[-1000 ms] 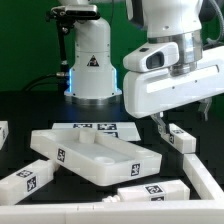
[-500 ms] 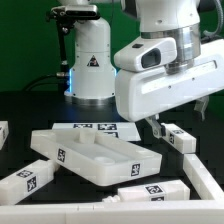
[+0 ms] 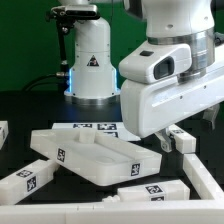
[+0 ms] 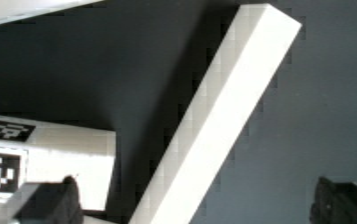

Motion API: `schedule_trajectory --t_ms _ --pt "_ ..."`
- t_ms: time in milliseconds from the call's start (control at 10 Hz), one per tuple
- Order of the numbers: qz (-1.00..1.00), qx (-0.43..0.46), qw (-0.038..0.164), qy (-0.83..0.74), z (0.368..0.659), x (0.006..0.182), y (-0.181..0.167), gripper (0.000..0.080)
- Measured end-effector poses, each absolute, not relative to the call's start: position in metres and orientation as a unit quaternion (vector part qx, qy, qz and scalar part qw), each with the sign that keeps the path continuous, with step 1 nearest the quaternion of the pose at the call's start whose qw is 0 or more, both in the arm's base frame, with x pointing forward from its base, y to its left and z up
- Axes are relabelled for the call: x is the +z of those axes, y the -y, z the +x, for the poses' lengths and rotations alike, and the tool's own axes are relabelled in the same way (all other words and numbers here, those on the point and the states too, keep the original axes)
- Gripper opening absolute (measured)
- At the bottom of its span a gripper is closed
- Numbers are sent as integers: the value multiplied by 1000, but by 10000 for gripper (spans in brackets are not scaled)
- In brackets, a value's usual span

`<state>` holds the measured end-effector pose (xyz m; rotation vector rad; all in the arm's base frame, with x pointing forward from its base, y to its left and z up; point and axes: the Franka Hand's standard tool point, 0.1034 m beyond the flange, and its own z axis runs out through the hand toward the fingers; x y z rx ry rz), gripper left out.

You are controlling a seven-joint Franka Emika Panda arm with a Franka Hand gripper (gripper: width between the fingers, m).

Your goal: Assemble desk

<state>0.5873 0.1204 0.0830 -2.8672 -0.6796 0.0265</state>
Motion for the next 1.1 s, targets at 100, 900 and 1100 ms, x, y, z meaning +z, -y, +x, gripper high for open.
schedule_trajectory --t_ms 100,900,1100 --pt "-963 3 96 251 592 80 -118 649" --pt "-900 -41 71 429 627 49 -116 649" --pt "-844 -52 56 531 644 47 -106 649"
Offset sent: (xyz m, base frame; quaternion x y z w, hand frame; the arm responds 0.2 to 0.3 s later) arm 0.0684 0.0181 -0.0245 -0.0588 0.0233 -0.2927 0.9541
